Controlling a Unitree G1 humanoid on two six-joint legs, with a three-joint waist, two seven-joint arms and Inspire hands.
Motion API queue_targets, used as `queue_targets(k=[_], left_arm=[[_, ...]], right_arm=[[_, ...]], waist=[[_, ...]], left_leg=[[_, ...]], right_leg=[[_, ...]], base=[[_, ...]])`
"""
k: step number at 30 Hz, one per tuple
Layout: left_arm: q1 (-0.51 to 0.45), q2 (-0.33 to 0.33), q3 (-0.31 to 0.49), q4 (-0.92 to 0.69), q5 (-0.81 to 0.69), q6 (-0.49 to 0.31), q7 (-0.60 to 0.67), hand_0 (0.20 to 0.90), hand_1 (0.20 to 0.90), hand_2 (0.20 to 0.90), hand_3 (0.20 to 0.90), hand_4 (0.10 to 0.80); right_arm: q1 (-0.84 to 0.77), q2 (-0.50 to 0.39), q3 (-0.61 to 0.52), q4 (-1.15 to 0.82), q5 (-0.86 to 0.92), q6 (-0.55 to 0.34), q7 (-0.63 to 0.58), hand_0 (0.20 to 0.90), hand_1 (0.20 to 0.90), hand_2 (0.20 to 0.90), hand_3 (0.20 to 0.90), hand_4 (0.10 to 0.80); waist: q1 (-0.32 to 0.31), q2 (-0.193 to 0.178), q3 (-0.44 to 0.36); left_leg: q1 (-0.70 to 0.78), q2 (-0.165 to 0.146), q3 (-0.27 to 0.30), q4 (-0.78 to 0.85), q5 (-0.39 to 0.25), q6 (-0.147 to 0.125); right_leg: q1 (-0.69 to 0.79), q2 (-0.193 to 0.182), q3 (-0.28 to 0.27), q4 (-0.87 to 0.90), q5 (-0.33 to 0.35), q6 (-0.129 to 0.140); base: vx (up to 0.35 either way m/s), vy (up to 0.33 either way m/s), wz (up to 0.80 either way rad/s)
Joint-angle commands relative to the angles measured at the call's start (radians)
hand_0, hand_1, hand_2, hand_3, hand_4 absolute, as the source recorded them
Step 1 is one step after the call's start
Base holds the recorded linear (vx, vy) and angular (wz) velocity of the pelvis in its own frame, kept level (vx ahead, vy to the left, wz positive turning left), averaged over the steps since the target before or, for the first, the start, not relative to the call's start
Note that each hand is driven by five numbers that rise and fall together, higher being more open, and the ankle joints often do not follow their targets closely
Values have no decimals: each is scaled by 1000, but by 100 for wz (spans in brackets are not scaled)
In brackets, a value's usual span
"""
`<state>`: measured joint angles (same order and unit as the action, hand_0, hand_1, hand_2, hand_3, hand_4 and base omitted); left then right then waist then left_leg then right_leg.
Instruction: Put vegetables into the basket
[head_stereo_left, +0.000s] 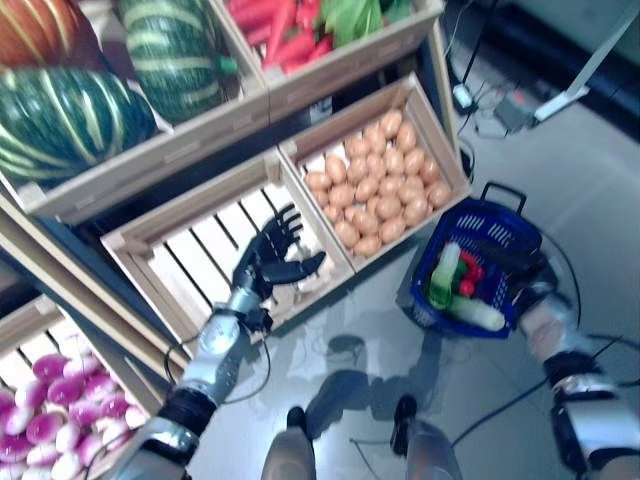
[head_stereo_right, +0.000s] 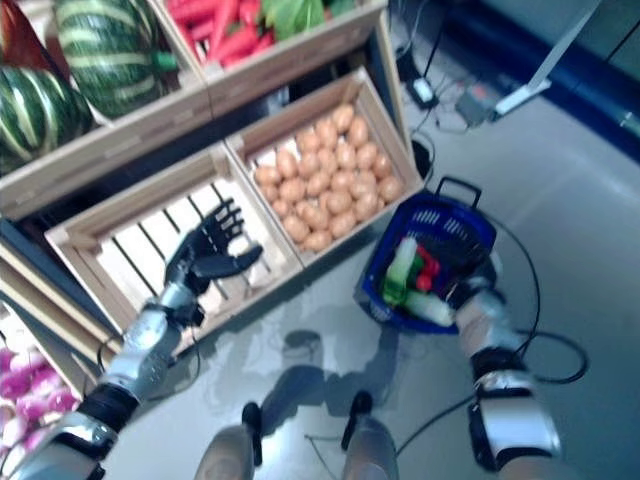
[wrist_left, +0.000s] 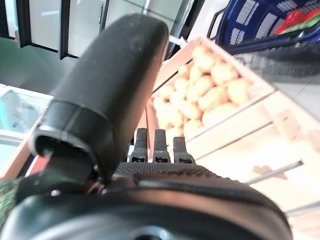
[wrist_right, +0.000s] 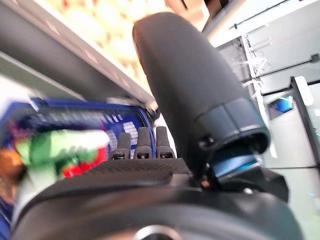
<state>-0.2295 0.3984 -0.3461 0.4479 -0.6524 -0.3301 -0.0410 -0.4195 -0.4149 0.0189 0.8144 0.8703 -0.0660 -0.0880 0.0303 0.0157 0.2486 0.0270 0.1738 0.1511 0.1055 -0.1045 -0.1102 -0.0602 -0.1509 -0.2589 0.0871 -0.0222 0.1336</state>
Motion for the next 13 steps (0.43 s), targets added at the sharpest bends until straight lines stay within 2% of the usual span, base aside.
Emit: queue_targets(k=[1,4,8,11,13], left_arm=[[50,15,41,-9,56,-52,-28,900,900,900,900,800],[119,-5,39,-17,62,-70,-49,900,900,900,900,800],[155,-48,41,15,45,-88,-54,900,900,900,900,800],[181,-84,37,32,44,-91,-45,900,900,900,900,800],[206,-116,24,52,60,-102,22,900,900,900,900,800]], right_arm=[[104,28,14,-76,-33,-149,28,900,900,900,900,800],[211,98,44,-132,-29,-182,39,900,900,900,900,800],[295,200,100,-193,-49,-219,13,900,900,900,900,800],[356,264,137,-223,-4,-184,14,900,900,900,900,800],[400,305,183,-218,-20,-181,33,900,900,900,900,800]], waist=[[14,-43,-154],[9,-39,-172],[-5,-38,-187],[-22,-36,-185],[-33,-30,-182]], left_leg=[[12,-94,20,-153,37,111],[42,-90,30,-193,48,106],[37,-94,34,-193,40,103],[55,-96,43,-193,36,110],[73,-95,52,-193,30,114]], right_leg=[[88,44,27,-149,16,-63],[112,60,27,-174,20,-63],[113,65,33,-174,16,-65],[128,61,37,-174,16,-63],[142,58,39,-174,14,-63]], base=[[96,34,8],[43,44,-6],[10,53,-10],[32,57,-4],[45,63,-10]])
